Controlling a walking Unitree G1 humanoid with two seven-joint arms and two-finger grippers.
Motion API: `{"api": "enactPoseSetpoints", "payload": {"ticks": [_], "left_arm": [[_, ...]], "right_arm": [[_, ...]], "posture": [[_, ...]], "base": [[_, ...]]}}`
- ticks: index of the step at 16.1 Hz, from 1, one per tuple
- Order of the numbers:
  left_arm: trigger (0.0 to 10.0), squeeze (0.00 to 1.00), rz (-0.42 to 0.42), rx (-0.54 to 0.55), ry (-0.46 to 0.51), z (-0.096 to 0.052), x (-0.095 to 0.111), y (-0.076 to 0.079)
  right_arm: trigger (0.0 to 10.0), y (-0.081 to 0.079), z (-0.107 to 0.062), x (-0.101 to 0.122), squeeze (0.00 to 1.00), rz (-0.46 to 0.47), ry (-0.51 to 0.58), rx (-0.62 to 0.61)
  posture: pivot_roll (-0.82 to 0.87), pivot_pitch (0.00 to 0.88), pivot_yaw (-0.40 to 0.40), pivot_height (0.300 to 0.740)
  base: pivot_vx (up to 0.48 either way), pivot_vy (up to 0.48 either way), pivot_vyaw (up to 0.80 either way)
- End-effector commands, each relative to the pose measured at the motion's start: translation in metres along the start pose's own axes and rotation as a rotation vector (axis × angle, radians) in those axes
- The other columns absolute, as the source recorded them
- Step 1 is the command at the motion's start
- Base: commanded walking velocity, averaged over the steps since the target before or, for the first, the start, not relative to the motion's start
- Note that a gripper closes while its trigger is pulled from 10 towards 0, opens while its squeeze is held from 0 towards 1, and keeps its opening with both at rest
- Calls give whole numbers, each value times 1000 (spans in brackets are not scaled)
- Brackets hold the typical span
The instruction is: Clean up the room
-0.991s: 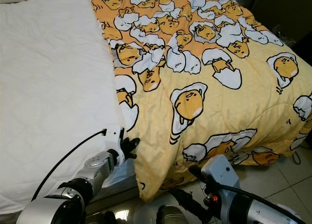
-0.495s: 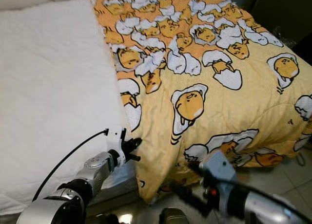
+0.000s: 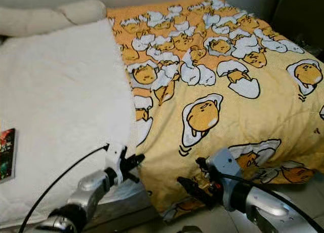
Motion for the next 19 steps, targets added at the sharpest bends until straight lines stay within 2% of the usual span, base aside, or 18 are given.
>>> {"api": "enactPoseSetpoints", "payload": {"ticks": [1, 3, 4, 5, 6, 9, 12, 13, 14, 15, 16, 18, 19], "left_arm": [[0, 0, 32, -7, -18, -4, -4, -1], [0, 0, 46, 8, -33, -3, -6, 0], [784, 0, 50, 22, -40, -3, -6, -1], [10000, 0, 23, 37, -49, -2, -6, -3], [10000, 1000, 30, 44, -47, -2, -4, -4], [10000, 1000, 36, 70, 16, -8, 11, -18], [10000, 1000, 117, 147, 97, -31, 20, -33], [10000, 965, 135, 200, 188, -44, 32, -38], [10000, 949, 149, 229, 232, -51, 39, -40], [10000, 918, 194, 304, 317, -64, 61, -39], [10000, 918, 190, 348, 378, -72, 79, -33], [10000, 906, 167, 414, 408, -75, 88, -30], [10000, 914, 153, 480, 405, -78, 87, -33]], "right_arm": [[10000, 2, 7, 1, 0, -16, 12, -1], [10000, 6, 16, 1, 0, -30, 23, 3], [10000, 7, 18, 1, 0, -33, 24, 5], [10000, 9, 21, 1, 0, -42, 28, 4], [10000, 10, 22, 2, 0, -46, 32, 0], [10000, 13, 27, 4, 0, -34, 73, -51], [10000, 7, 25, -1, 0, 9, 107, -85], [10000, 10, 28, -2, 0, 26, 130, -153], [10000, 13, 29, -2, 0, 40, 142, -192], [10000, 25, 33, 1, 0, 71, 179, -350], [10000, 36, 35, 6, 0, 97, 215, -481], [10000, 50, 37, 11, 0, 66, 237, -633], [10000, 55, 38, 16, 0, 12, 240, -700]], "posture": [[-306, 0, 124, 740], [-295, 0, 118, 740], [-292, 0, 116, 740], [-295, 0, 115, 740], [-296, 0, 116, 740], [-275, 0, 113, 740], [-221, 0, 94, 740], [-187, 0, 73, 740], [-187, 0, 73, 740], [-150, 0, 73, 740], [-138, 0, 80, 740], [-135, 0, 87, 740], [-132, 0, 90, 740]], "base": [[0, 0, 0], [0, 0, 0], [0, 0, 0], [0, 0, 0], [0, 0, 0], [0, 0, 0], [0, 0, 0], [0, 0, 0], [0, 0, 0], [0, 0, 0], [0, 0, 0], [0, -289, 0], [0, -345, 0]]}}
Point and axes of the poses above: a point about 5 cm out from each wrist's last joint towards the gripper, its own z axis pointing out of the wrist towards the gripper, its own x axis along the axis of the wrist's last joint, y = z × x, the point moved 2 cm from there along z, pointing out of the wrist towards the gripper, and after that the axes turned 3 degrees about -z, right-handed, at the moved point
